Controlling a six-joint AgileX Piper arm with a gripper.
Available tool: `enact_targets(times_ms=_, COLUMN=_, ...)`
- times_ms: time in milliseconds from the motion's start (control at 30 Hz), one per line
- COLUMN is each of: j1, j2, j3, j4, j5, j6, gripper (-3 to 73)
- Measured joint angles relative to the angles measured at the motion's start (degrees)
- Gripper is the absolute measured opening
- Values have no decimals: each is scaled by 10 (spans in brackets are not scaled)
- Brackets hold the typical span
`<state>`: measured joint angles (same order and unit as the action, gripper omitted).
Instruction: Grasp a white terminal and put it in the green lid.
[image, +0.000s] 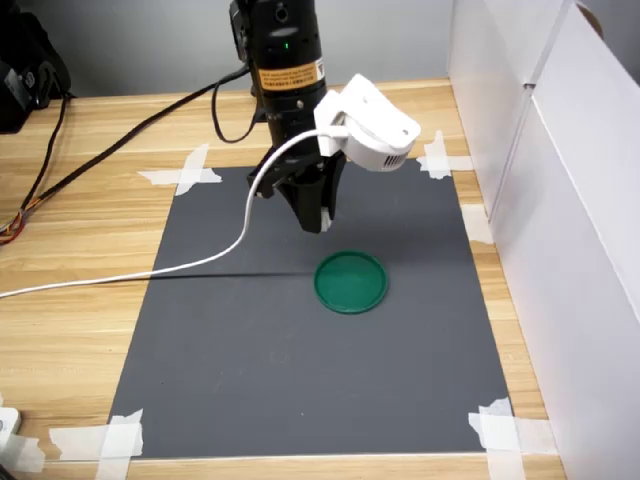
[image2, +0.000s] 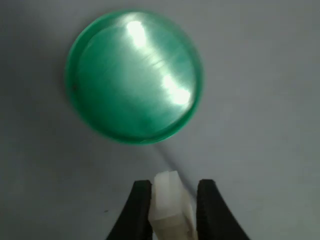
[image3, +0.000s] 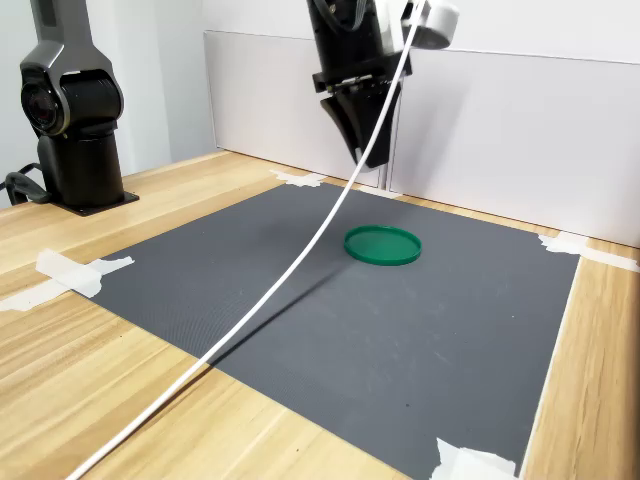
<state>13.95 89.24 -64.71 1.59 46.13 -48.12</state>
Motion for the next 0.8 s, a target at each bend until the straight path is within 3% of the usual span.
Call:
enact_targets(times_ms=267, j1=0, j2=2, j3=25, j4=0, j5=-51, j6=4, gripper=203)
enact_targets(times_ms=800, j1=1, j2=58, j3=25, j4=-4, j5=-76, j6=6, gripper=201)
